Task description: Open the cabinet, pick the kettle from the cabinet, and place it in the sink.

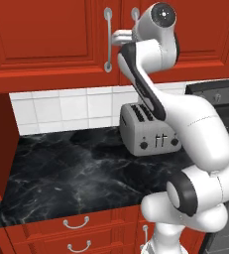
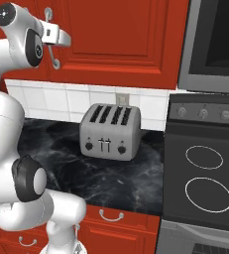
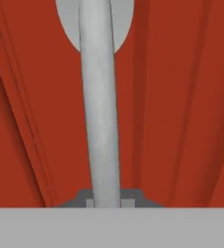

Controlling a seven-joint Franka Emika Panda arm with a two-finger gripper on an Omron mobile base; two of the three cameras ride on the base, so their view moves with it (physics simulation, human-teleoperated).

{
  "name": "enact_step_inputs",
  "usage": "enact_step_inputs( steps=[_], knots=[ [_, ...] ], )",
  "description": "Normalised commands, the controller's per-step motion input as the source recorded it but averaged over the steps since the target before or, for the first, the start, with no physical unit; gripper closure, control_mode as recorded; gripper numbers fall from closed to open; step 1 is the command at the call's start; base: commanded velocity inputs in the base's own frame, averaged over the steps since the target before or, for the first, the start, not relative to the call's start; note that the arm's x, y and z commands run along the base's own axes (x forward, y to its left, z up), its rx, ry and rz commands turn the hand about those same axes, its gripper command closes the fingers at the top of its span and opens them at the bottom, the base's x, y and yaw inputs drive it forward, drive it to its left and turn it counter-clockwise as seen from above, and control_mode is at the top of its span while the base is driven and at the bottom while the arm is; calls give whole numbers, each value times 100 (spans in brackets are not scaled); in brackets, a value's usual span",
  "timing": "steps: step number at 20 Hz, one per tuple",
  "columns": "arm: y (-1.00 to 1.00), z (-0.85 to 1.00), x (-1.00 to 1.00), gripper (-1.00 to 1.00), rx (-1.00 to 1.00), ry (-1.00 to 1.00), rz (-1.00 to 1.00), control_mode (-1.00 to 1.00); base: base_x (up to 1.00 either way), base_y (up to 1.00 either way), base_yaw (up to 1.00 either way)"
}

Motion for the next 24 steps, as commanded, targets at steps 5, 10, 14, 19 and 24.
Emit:
enact_step_inputs(
  steps=[5,10,14,19,24],
  knots=[
    [0,-3,-29,100,15,0,0,-100,0,0,0],
    [-4,-3,-42,100,13,0,5,-100,0,0,0],
    [-17,-1,-53,100,6,0,10,-100,0,0,0],
    [-24,-2,-54,100,3,0,11,-100,0,0,0],
    [-31,-1,-53,100,7,0,10,-100,0,0,0]
  ],
)
